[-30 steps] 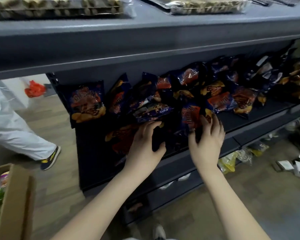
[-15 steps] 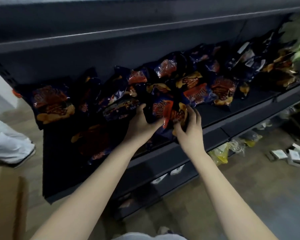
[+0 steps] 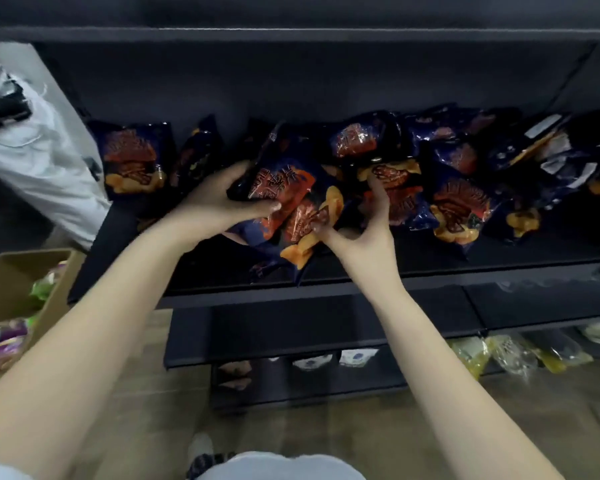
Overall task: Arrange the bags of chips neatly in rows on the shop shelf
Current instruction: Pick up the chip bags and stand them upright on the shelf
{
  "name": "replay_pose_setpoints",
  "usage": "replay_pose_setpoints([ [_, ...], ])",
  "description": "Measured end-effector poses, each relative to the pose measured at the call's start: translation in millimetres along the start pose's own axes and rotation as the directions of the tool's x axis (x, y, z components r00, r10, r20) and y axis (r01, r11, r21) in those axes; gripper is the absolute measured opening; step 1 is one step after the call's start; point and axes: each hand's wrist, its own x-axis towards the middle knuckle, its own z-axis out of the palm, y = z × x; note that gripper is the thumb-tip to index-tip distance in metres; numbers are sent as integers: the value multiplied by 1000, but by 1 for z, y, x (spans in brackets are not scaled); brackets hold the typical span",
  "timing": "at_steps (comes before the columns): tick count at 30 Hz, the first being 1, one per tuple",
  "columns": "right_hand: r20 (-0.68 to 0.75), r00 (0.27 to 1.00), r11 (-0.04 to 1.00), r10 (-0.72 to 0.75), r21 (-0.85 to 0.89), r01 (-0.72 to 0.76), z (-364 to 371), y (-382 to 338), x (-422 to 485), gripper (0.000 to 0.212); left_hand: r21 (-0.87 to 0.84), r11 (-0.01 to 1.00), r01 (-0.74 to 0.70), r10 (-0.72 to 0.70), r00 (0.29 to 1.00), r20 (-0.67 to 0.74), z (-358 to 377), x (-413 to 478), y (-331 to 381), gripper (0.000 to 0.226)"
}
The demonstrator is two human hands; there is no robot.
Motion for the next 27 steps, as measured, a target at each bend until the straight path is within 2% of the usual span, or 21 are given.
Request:
replay_pose_setpoints([
  [3,167,984,992,-60,-99,77,16,-20,20,92,136,989,66,-61,998,-34,-37,-21,2,64],
  [5,362,931,987,-47,-125,99,31,-36,35,88,244,960,141,-137,990,-35,-57,-37,1,72],
  [7,618,786,994,23,-95,45,50,-51,43,81,326,930,170,-170,985,-30,-68,-54,-2,73],
  [9,782,621,997,50,0,-80,73,-54,43,70,353,917,188,-184,982,-46,-75,-68,-9,60],
  [11,823,567,987,46,51,-154,95,-46,35,53,294,932,211,-204,977,-54,-84,-80,-20,51],
  [13,814,580,979,36,87,-183,118,-37,25,40,183,948,260,-249,965,-81,-98,-95,-32,48],
  [16,761,646,953,53,154,-260,148,-35,18,33,-96,969,227,-244,939,-243,-126,-115,-52,55],
  [18,719,694,935,33,223,-276,168,-38,20,35,-371,924,97,-231,912,-339,-142,-124,-73,75],
  [20,670,742,927,10,273,-258,187,-40,21,35,-542,839,48,-256,914,-315,-148,-127,-94,95],
  [23,621,784,932,-20,296,-211,213,-42,18,37,-541,830,135,-313,916,-252,-142,-119,-112,95],
  [27,585,811,961,-30,240,-137,236,-41,20,30,-540,834,113,-294,919,-262,-151,-94,-127,67],
])
